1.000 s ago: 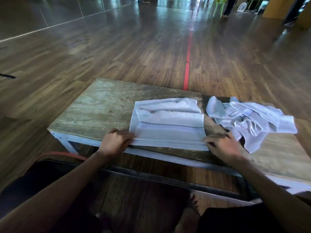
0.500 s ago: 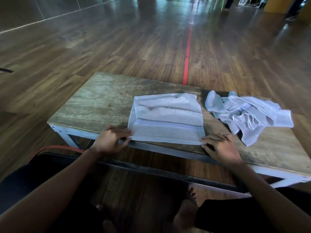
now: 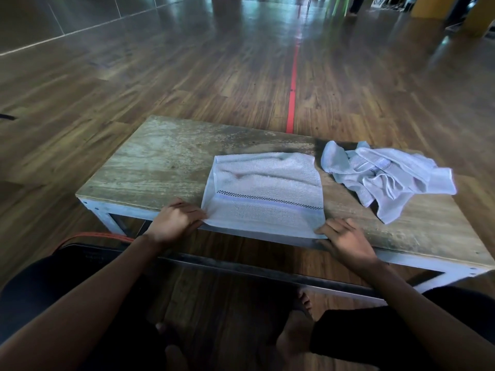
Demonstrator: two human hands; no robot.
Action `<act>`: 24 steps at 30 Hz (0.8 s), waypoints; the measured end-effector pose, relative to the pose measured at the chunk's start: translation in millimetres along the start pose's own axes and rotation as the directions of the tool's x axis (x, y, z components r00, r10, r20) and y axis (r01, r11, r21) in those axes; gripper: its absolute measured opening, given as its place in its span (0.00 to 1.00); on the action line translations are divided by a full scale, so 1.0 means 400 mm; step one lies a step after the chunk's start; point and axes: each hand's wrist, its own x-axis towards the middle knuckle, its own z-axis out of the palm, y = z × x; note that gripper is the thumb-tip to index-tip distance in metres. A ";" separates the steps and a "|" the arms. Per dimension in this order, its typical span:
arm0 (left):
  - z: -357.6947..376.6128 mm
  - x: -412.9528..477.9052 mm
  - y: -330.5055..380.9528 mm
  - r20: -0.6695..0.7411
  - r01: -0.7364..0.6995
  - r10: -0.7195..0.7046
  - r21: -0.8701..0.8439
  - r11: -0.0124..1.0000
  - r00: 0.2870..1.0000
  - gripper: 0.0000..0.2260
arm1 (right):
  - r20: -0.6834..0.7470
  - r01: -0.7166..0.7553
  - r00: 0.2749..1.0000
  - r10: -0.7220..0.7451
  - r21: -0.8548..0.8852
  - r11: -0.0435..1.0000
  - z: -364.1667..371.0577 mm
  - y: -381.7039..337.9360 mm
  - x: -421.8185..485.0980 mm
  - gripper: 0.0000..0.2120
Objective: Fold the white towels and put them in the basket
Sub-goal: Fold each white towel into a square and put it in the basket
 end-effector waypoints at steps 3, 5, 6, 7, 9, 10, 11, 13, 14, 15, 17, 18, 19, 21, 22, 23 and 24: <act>-0.021 0.010 0.008 0.034 -0.032 0.033 -0.009 0.999 0.999 0.13 | 0.037 -0.024 0.999 0.022 0.068 0.997 -0.017 0.004 -0.008 0.06; -0.044 0.017 0.010 0.076 -0.026 0.030 -0.044 0.999 0.997 0.13 | 0.091 -0.066 0.994 0.055 0.123 0.990 -0.041 0.017 -0.001 0.05; -0.061 0.023 0.008 0.108 -0.017 0.024 -0.067 0.998 0.994 0.13 | 0.129 -0.098 0.989 0.079 0.157 0.983 -0.062 0.024 0.009 0.04; -0.080 0.033 0.006 0.144 -0.005 0.019 -0.092 0.996 0.989 0.13 | 0.158 -0.128 0.982 0.099 0.188 0.974 -0.086 0.032 0.022 0.04; -0.129 0.067 -0.002 0.214 0.036 -0.005 -0.143 0.989 0.977 0.09 | 0.163 -0.152 0.980 0.117 0.223 0.963 -0.144 0.051 0.059 0.06; -0.158 0.094 -0.007 0.245 0.070 -0.031 -0.154 0.986 0.969 0.06 | 0.143 -0.148 0.983 0.117 0.231 0.962 -0.175 0.061 0.085 0.06; -0.192 0.127 -0.014 0.258 0.104 -0.062 -0.151 0.983 0.964 0.03 | 0.118 -0.148 0.985 0.124 0.228 0.962 -0.204 0.074 0.115 0.06; -0.265 0.203 -0.031 0.257 0.179 -0.139 -0.140 0.974 0.956 0.03 | 0.073 -0.158 0.987 0.146 0.215 0.964 -0.267 0.101 0.191 0.05; -0.304 0.244 -0.040 0.239 0.212 -0.172 -0.153 0.965 0.956 0.03 | 0.053 -0.158 0.987 0.150 0.212 0.964 -0.300 0.116 0.233 0.05; -0.343 0.285 -0.050 0.207 0.236 -0.200 -0.169 0.957 0.958 0.03 | 0.041 -0.164 0.986 0.159 0.210 0.964 -0.336 0.130 0.276 0.05; -0.424 0.367 -0.065 0.133 0.299 -0.280 -0.159 0.941 0.951 0.04 | 0.004 -0.184 0.982 0.187 0.197 0.963 -0.419 0.150 0.361 0.06; -0.464 0.404 -0.073 0.098 0.335 -0.324 -0.137 0.932 0.941 0.05 | -0.027 -0.188 0.980 0.196 0.186 0.964 -0.459 0.157 0.398 0.06; -0.504 0.438 -0.077 0.063 0.356 -0.351 -0.111 0.928 0.934 0.06 | -0.055 -0.190 0.978 0.202 0.176 0.966 -0.496 0.162 0.431 0.06; -0.583 0.493 -0.083 0.012 0.380 -0.380 -0.066 0.923 0.925 0.07 | -0.110 -0.185 0.973 0.201 0.137 0.973 -0.561 0.173 0.487 0.05; -0.621 0.515 -0.084 -0.007 0.388 -0.389 -0.048 0.920 0.921 0.07 | -0.129 -0.192 0.970 0.206 0.115 0.975 -0.591 0.179 0.510 0.05; -0.658 0.534 -0.083 -0.026 0.389 -0.390 -0.038 0.920 0.920 0.07 | -0.147 -0.206 0.964 0.220 0.103 0.973 -0.622 0.183 0.531 0.06; -0.694 0.552 -0.080 -0.043 0.389 -0.390 -0.035 0.921 0.920 0.06 | -0.163 -0.226 0.957 0.239 0.098 0.969 -0.653 0.186 0.552 0.06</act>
